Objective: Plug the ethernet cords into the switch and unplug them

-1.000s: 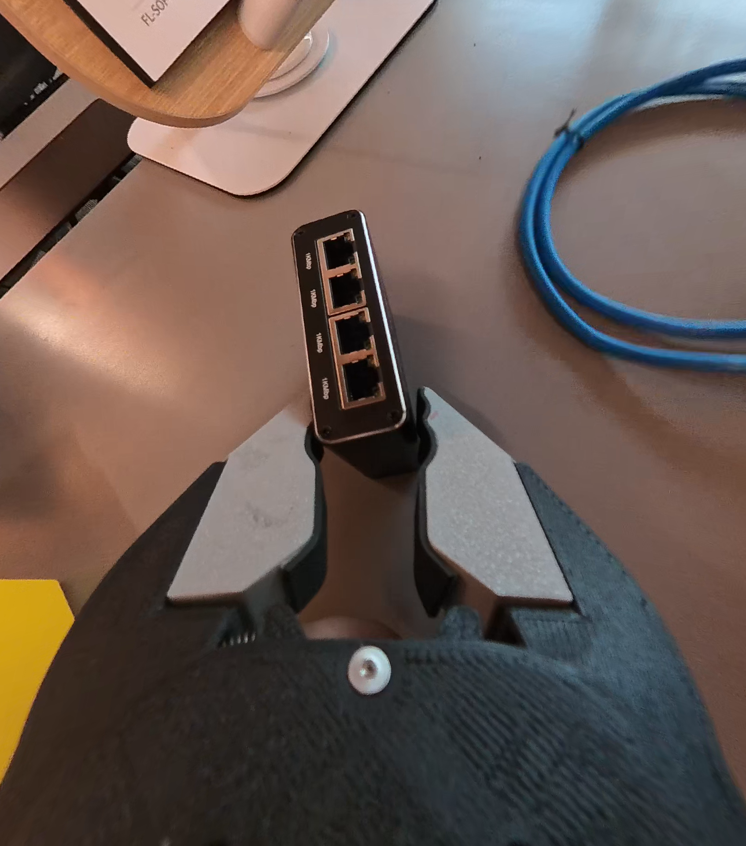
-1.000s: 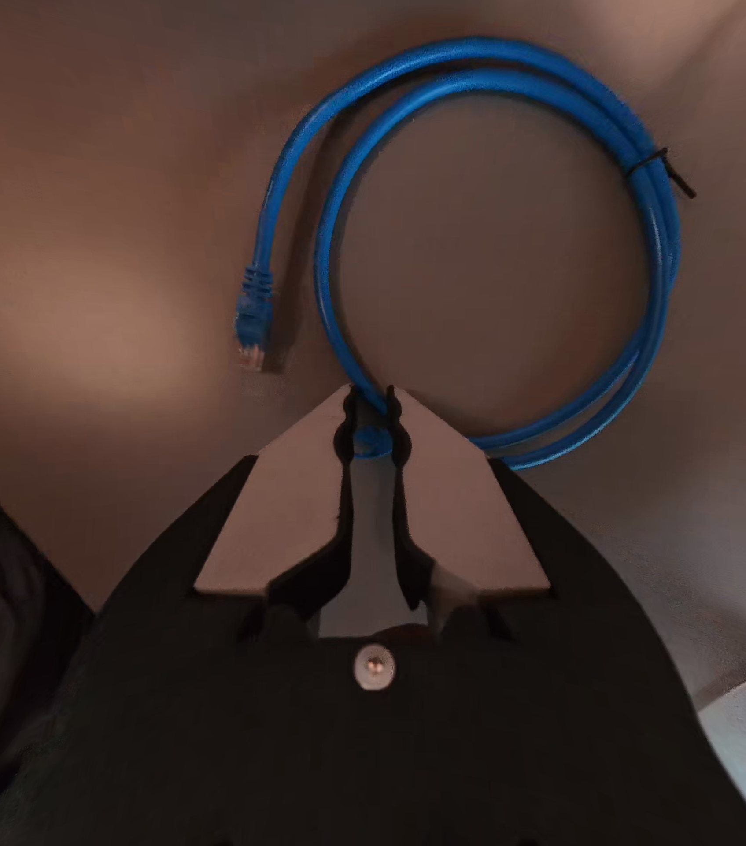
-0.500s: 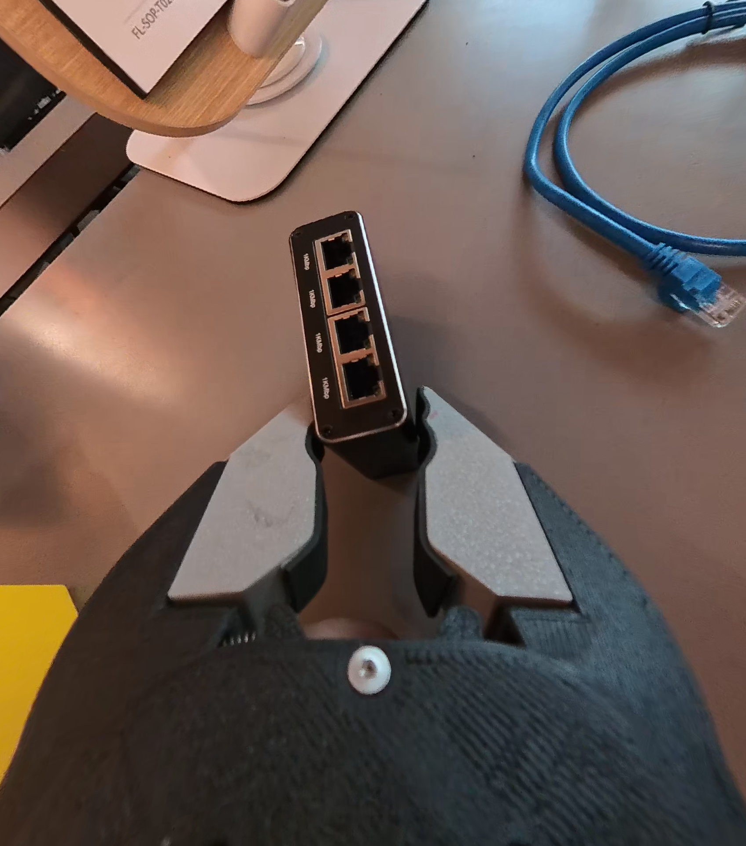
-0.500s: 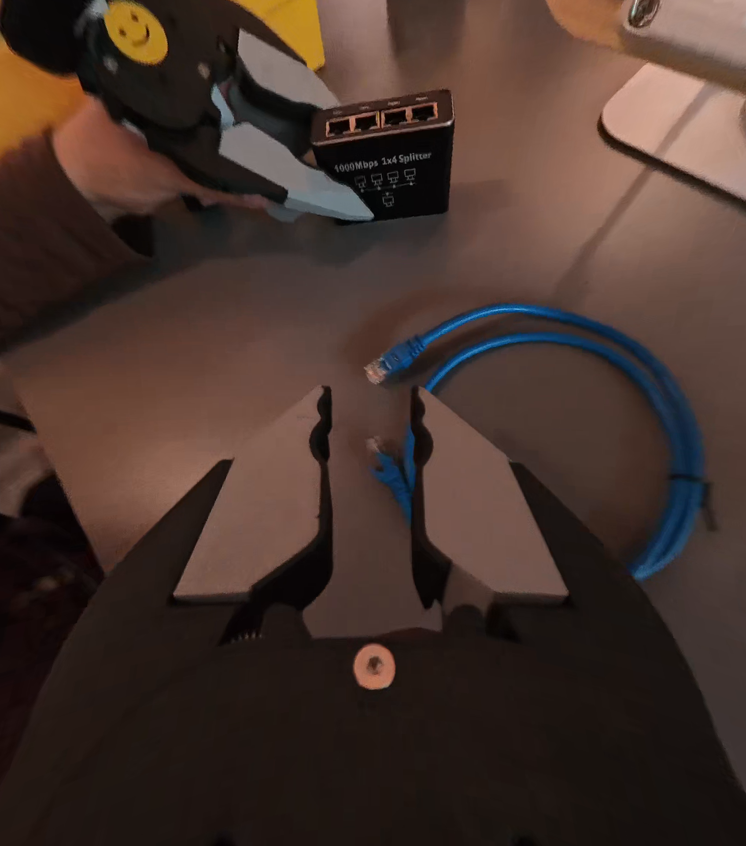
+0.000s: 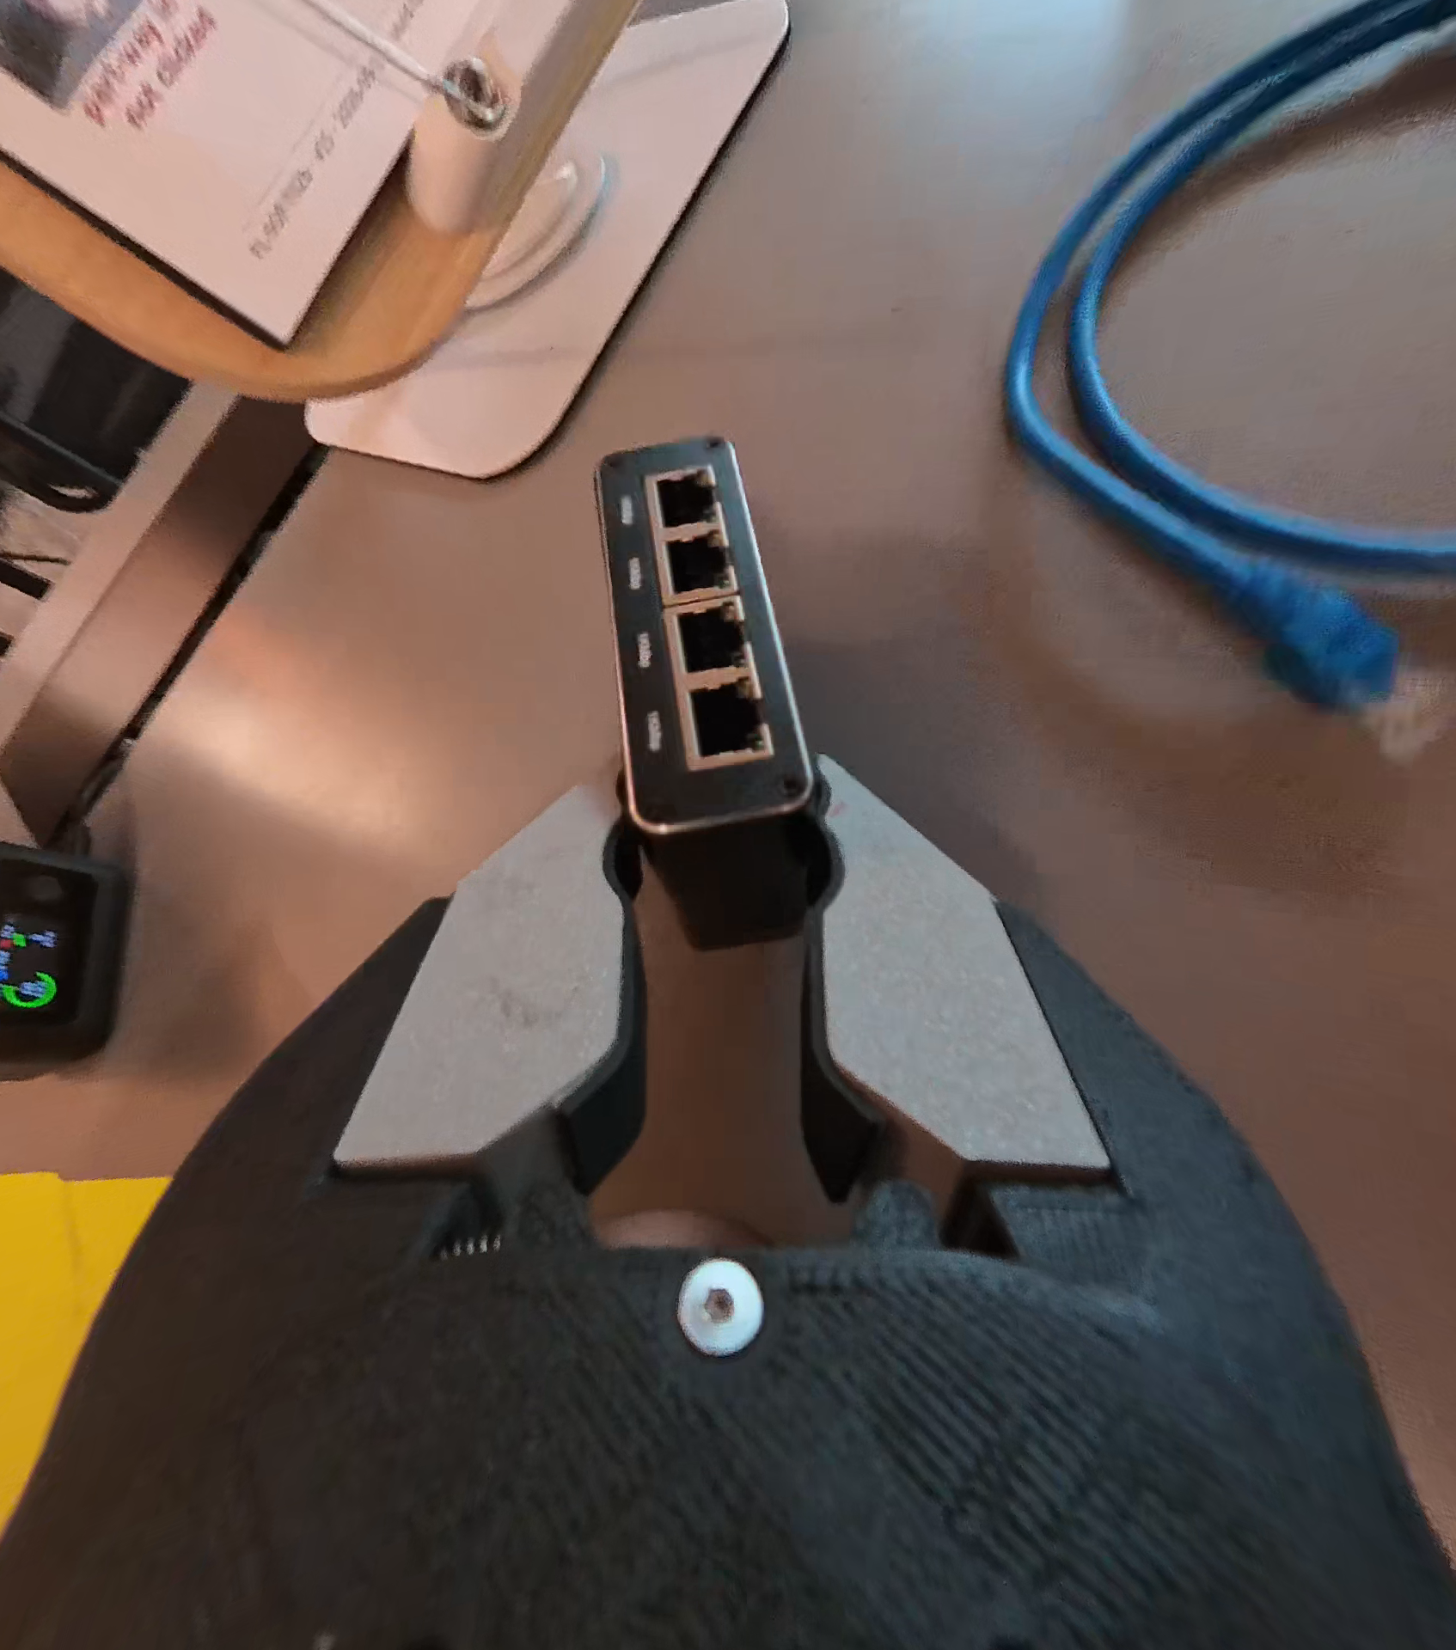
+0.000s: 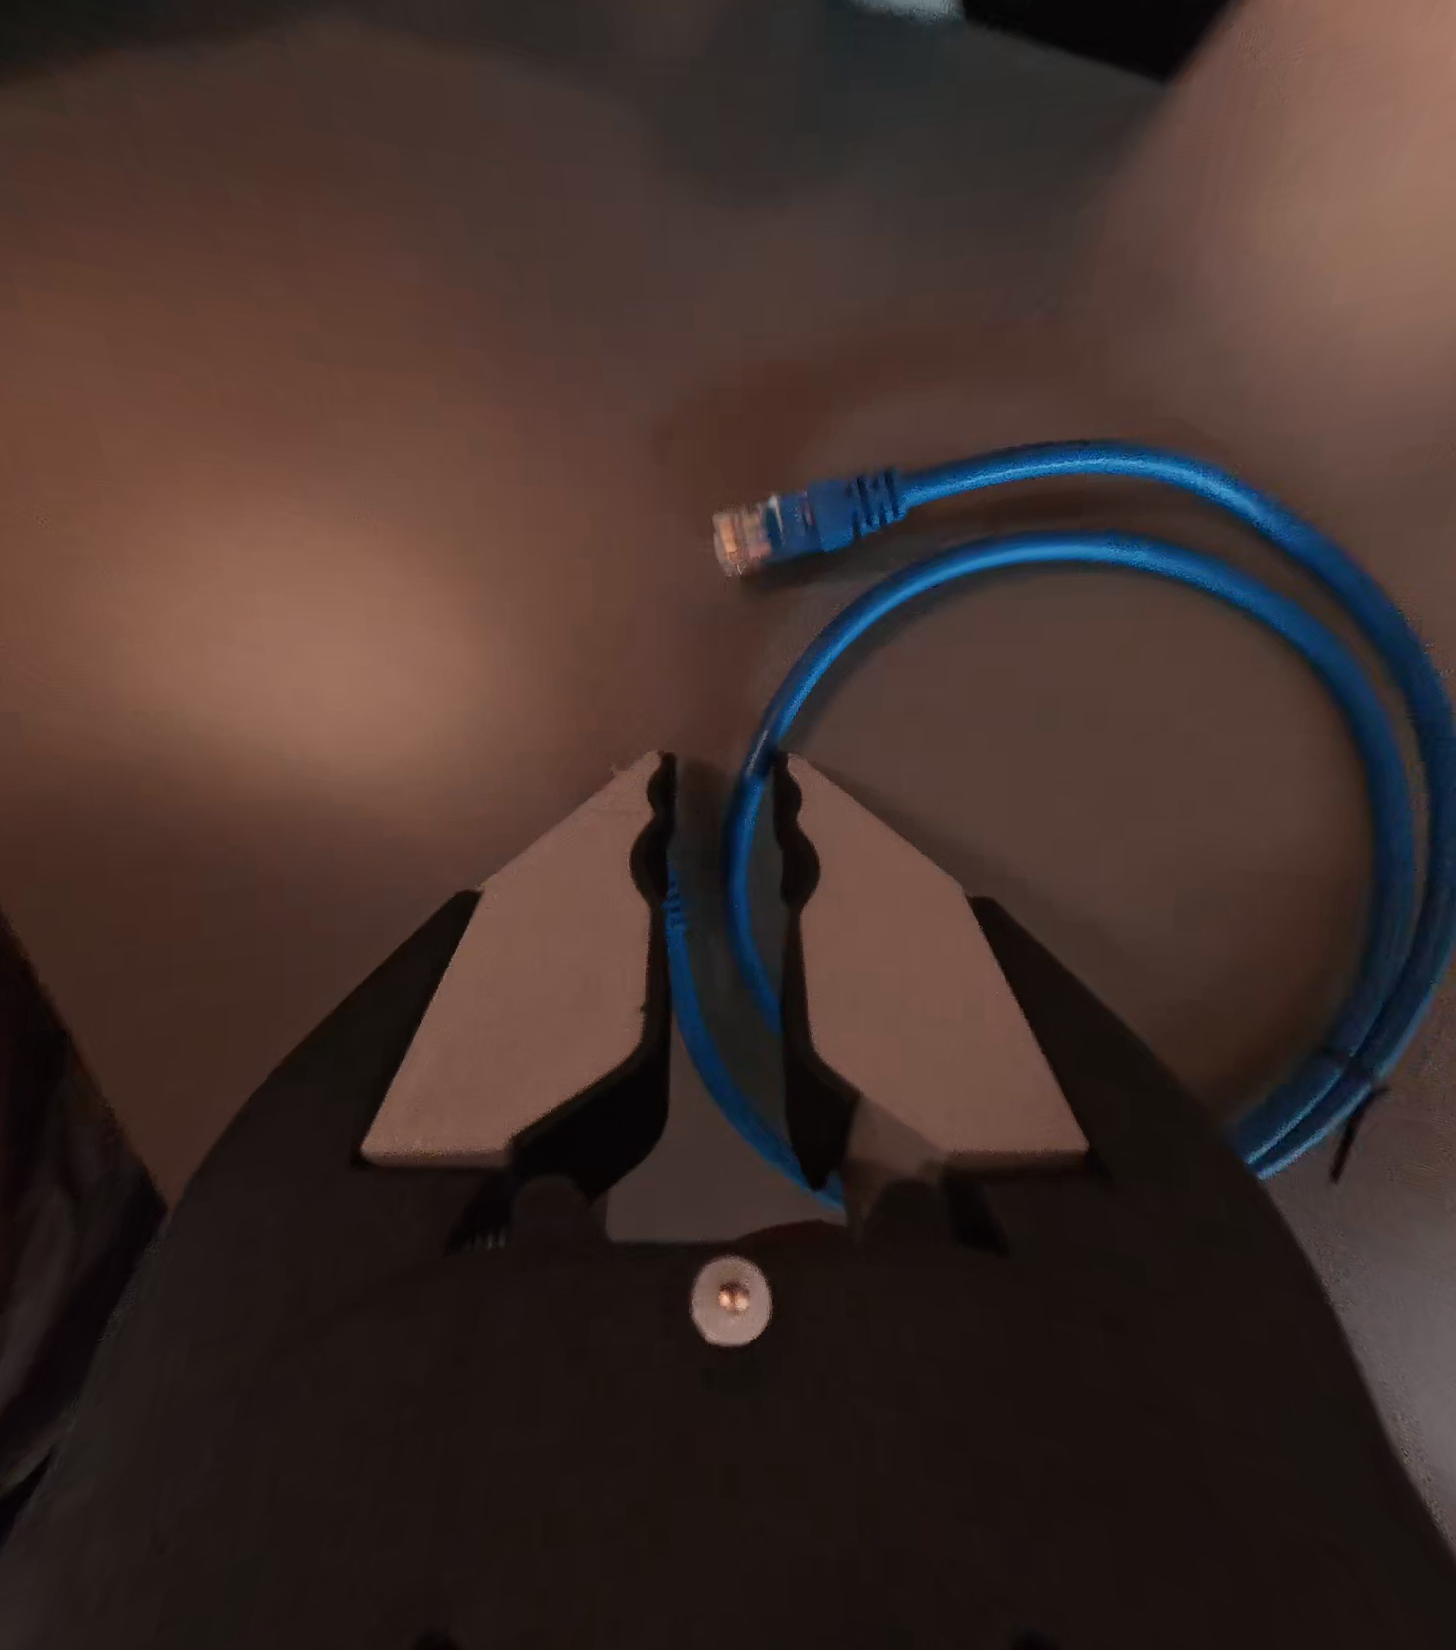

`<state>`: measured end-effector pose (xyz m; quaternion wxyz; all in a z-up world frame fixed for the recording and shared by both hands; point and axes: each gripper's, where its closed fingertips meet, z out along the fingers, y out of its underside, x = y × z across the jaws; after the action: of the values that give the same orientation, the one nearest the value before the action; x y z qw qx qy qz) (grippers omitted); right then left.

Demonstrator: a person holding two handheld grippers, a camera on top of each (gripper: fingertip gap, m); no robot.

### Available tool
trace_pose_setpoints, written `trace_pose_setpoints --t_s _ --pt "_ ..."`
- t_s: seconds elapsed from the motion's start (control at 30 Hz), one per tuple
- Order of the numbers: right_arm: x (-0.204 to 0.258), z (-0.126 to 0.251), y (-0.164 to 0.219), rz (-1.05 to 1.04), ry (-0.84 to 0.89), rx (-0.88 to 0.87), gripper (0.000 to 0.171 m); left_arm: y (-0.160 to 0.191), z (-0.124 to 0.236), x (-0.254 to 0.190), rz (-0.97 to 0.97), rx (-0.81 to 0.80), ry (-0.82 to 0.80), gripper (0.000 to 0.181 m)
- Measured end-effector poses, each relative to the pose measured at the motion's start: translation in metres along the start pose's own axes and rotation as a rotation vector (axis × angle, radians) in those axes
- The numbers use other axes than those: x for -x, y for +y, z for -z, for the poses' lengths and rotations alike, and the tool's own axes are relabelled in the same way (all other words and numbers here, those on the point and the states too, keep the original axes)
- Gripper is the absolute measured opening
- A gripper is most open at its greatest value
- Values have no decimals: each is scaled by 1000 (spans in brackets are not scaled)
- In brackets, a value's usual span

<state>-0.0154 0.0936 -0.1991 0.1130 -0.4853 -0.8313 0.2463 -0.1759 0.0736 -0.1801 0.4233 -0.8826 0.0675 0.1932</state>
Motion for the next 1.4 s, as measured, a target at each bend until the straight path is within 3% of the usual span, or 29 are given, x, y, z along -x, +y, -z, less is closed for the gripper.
trace_pose_setpoints --t_s 0.03,0.17,0.3,0.4,0.5,0.6,0.7,0.8,1.03,1.13,1.4 --pt "4 0 -9 22 -8 -31 17 -3 1 1 -22 -10 -18 32" --pt "-20 15 -39 118 110 -133 19 -7 7 10 -127 -23 -110 31" --pt "-1 17 -58 387 -47 -185 24 -4 6 11 -215 -5 -141 31" --pt "4 3 -56 570 -70 -91 27 -3 5 9 -243 -4 -135 31" --pt "-5 -12 -57 638 -42 37 42 -3 6 8 -236 -17 -111 31" --pt "-14 -21 -62 687 -41 75 32 -2 6 8 -218 -32 -88 30" --pt "-22 -34 -57 674 -73 130 29 -3 6 7 -228 -37 -79 30" --pt "-31 -43 -67 622 -35 69 27 -4 7 5 -249 -39 -77 30" --pt "-95 -38 -71 250 222 3 24 -15 12 16 -346 -83 -207 31" --pt "-96 -33 -73 116 205 -78 27 -21 19 26 -418 -90 -314 31" --pt "-93 -37 -68 131 209 -126 25 -12 9 35 -491 -5 -401 30"
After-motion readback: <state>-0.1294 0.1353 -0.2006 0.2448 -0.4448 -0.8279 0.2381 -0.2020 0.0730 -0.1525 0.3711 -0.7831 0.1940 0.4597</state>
